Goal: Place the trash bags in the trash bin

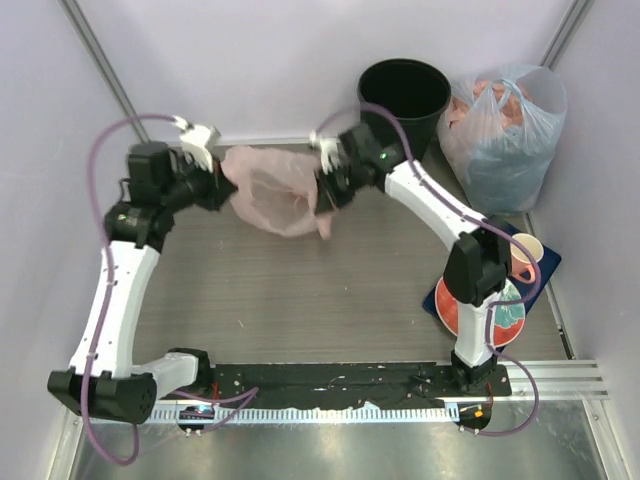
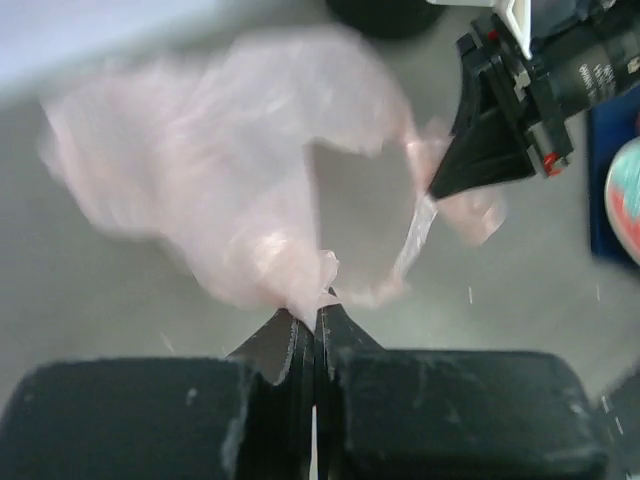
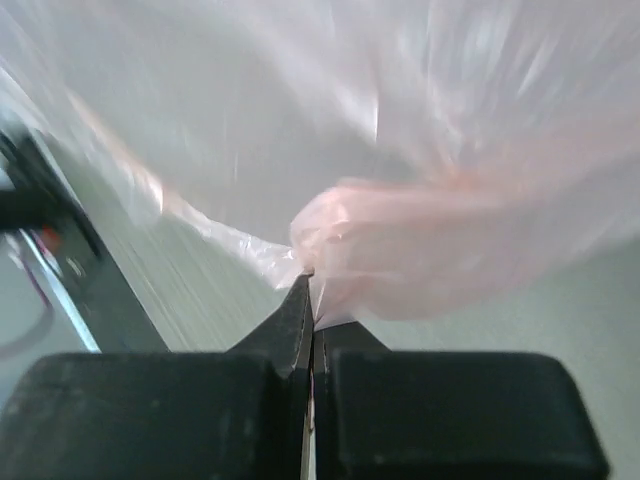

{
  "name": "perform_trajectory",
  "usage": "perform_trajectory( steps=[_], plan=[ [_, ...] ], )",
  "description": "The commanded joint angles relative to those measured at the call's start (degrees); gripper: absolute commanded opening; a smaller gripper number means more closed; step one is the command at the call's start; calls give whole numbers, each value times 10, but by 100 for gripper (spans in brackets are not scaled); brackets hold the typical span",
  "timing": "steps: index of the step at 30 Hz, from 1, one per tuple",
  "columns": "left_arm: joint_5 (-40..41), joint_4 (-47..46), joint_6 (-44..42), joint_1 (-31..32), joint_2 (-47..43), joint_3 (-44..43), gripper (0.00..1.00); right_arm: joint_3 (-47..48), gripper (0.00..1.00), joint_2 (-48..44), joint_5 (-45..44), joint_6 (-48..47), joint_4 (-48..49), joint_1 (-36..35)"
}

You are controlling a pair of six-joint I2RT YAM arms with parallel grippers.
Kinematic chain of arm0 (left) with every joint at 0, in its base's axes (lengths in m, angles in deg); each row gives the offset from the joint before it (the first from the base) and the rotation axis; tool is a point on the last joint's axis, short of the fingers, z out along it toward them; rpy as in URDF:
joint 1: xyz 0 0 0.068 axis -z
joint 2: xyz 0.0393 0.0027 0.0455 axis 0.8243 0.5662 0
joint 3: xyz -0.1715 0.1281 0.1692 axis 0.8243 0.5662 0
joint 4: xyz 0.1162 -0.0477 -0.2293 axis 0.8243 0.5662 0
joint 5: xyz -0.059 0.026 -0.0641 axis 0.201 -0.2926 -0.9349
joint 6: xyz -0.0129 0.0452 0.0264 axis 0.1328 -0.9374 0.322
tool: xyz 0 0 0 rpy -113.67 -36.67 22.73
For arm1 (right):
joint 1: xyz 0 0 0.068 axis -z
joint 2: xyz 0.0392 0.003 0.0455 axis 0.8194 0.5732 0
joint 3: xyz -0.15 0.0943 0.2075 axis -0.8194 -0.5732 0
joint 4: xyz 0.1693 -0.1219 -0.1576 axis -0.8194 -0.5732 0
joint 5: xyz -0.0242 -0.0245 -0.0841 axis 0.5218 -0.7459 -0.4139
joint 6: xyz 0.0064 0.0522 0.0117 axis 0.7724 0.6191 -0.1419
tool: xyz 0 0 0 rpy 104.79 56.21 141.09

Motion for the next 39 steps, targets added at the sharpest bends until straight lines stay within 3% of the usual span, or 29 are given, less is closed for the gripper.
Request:
perform_trajectory(
  steps=[1,4,8,13,21,26,29,37,39],
  plan=[
    [-29,-45,30,-6,5,-149,0,236,1,-75,89,83,72,18],
    [-73,-42,4,-6,7,-153,0,264,1,-72,109,117,101,29],
    [-16,-87,-16,-6,-36,-48,0,121,1,-97,111,121,164,25],
    [-39,-103,-9,-5,-77,59,0,35,1,-77,132,176,237,-2],
    [-65,-101,-16,-6,-65,151,0,1,1,-13,137,222,293,-20],
    [-96,-159,21,-6,-55,191,0,-9,1,-2,167,311,376,-19],
    [-112,-173,20,-5,-35,207,7,-23,1,11,176,370,424,-21],
    [-152,-179,22,-33,0,240,7,-30,1,50,160,398,449,-28],
    [-164,-187,38,-41,-4,250,19,-31,1,57,158,406,463,-32]
  ],
)
